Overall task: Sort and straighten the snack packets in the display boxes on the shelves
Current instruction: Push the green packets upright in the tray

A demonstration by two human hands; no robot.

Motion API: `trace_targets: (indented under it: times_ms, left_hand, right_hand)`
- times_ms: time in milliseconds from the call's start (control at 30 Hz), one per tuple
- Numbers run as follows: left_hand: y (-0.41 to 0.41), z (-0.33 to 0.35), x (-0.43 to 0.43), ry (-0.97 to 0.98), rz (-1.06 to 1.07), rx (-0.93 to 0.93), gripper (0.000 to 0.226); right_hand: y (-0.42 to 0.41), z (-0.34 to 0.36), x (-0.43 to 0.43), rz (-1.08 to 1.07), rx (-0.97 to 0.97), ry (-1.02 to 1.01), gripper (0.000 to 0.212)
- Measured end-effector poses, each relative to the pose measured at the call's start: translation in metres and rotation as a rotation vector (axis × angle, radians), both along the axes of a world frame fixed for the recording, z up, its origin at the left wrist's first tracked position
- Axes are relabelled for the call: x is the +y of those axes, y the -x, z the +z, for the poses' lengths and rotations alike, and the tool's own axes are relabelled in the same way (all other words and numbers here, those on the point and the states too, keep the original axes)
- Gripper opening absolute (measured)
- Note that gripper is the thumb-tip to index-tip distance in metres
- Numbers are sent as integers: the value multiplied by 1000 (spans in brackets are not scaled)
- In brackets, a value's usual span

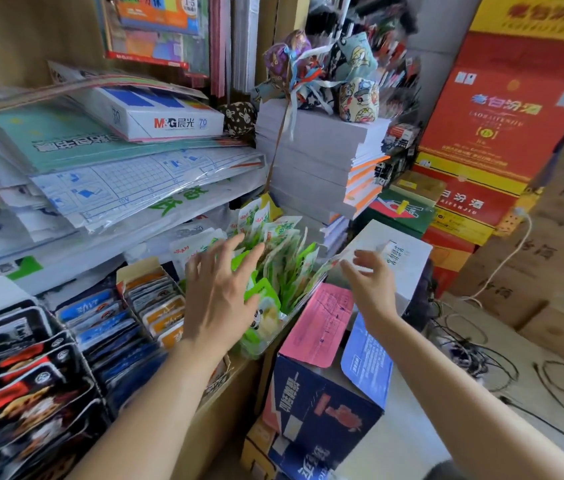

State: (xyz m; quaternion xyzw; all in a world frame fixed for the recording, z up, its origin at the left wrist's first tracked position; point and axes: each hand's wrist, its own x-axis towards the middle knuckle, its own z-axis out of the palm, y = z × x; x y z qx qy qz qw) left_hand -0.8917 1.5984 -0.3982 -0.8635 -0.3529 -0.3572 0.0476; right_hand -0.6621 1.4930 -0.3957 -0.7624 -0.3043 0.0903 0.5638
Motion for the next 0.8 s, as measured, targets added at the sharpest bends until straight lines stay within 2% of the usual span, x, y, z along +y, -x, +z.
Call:
trace_targets:
  times_ms: [67,133,200,267,400,533,633,733,800]
  left_hand:
    - [3,2,-6,1,44,-26,77]
    - [7,-2,-11,26,51,-21,65]
    - [13,-9,-14,71,29,38,57]
    - [17,-15,-14,111,9,86,50]
    - [20,-17,-11,138,3,104,41]
    - [19,-16,-5,124,20,135,46]
    - [17,-14,-9,77,25,137,47]
    - [16,-13,-17,-42,4,67,39]
    - [15,-14,-23,-103,-56,21,33]
  right_hand:
    - [11,-22,-4,127,-12,34,49]
    - [17,-33,4,255,-157,166,59]
    - [20,-38,15,288,-339,317,64]
    - [20,-40,25,292,-469,463,60]
    - [11,-41,39,289,-586,653,51]
    - [5,-42,44,271,-660,688,48]
    - [2,-40,43,269,-638,669,45]
    - [0,-35,38,261,-619,539,28]
    - [1,-35,33,245,-622,427,39]
